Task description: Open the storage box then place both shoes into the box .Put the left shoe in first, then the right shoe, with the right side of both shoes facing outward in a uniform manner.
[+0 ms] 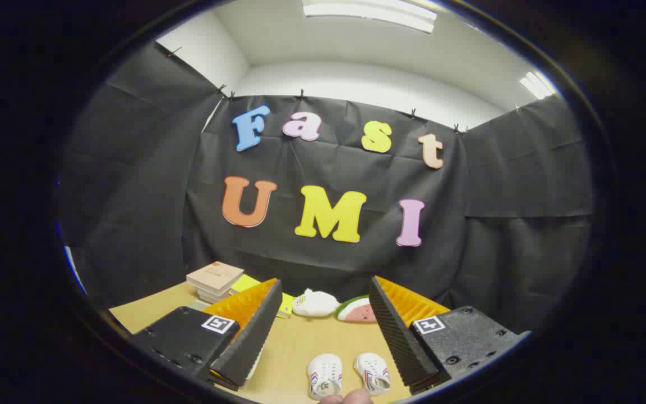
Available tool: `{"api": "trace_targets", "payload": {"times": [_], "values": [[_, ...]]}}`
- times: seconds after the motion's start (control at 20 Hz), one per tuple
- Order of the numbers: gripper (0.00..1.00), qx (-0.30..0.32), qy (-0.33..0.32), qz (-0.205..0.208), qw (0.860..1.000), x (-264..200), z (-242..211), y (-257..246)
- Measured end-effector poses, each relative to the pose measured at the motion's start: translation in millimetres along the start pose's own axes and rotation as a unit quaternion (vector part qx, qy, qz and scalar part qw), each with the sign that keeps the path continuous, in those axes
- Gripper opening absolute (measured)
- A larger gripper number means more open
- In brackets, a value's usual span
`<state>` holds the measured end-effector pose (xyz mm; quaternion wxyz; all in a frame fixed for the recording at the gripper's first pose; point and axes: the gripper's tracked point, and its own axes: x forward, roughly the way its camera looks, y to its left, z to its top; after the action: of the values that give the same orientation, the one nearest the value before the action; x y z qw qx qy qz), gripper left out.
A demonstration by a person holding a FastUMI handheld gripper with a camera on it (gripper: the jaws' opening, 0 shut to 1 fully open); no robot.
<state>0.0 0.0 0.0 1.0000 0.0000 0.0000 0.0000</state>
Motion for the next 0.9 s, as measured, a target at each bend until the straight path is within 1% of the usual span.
{"api": "trace_targets", "payload": {"times": [0.7, 0.9], "values": [[1.00, 0.015, 0.002, 0.040, 0.999, 10, 3, 15], [1.00, 0.018, 0.000, 0.043, 0.999, 12, 7, 13]]}}
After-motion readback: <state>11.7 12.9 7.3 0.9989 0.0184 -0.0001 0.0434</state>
